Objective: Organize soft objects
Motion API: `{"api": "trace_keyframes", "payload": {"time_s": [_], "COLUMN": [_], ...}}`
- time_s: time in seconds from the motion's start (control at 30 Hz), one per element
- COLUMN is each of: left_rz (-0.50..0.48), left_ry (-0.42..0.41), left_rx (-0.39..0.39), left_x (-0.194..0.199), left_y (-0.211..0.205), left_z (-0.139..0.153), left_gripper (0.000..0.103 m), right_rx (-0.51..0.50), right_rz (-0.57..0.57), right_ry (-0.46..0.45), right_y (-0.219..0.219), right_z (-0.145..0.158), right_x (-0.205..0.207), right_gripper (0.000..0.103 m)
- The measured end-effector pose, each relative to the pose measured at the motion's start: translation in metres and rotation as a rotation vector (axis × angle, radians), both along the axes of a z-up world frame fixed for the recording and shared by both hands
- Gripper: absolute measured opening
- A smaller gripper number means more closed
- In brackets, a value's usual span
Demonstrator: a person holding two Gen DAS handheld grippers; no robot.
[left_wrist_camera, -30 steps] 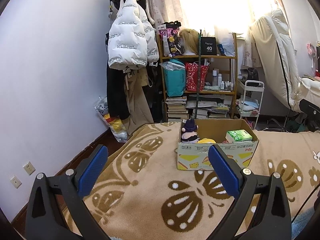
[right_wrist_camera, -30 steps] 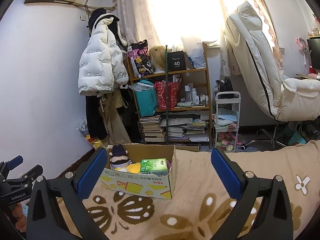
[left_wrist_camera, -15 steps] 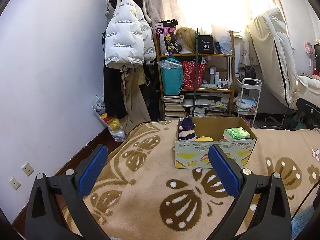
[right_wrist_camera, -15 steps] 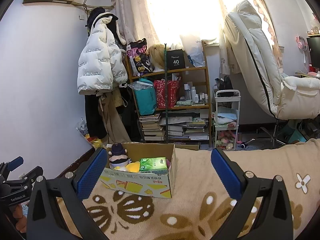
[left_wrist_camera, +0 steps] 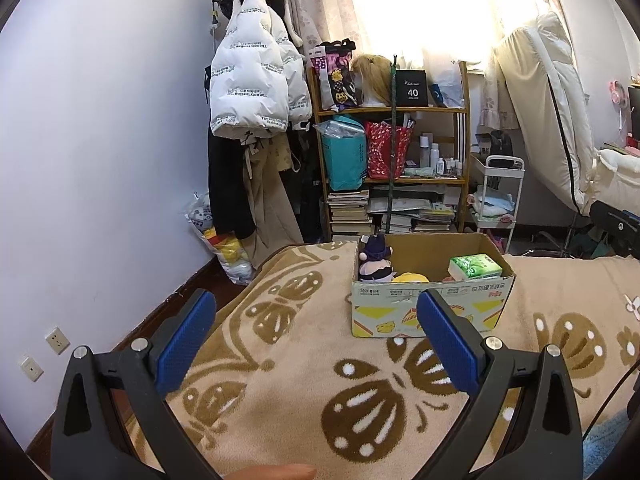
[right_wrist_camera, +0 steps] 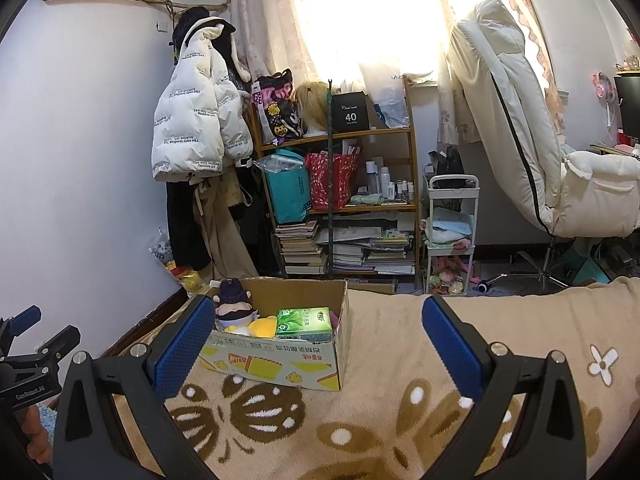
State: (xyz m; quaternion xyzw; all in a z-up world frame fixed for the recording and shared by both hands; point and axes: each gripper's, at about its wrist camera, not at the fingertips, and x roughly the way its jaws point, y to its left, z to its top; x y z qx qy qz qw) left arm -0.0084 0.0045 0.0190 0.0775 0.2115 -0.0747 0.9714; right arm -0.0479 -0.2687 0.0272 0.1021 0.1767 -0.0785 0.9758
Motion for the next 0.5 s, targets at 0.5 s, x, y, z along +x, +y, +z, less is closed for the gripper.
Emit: {"api": "trace_keyframes", "payload": {"time_s": [0.5], "left_rz": [-0.001], "left_ry": [-0.015], "left_rx": [0.013], "left_x": [-0.0033], "left_y": [-0.0010], "left_z": [0.0005], "left_gripper": [0.099], "right_rx": [0.009], "right_rz": [0.001], "right_ry": [0.024], "right_y": [-0.0032], "right_z": [-0.0059], "right_x": [0.0024], "right_gripper": [0.103]}}
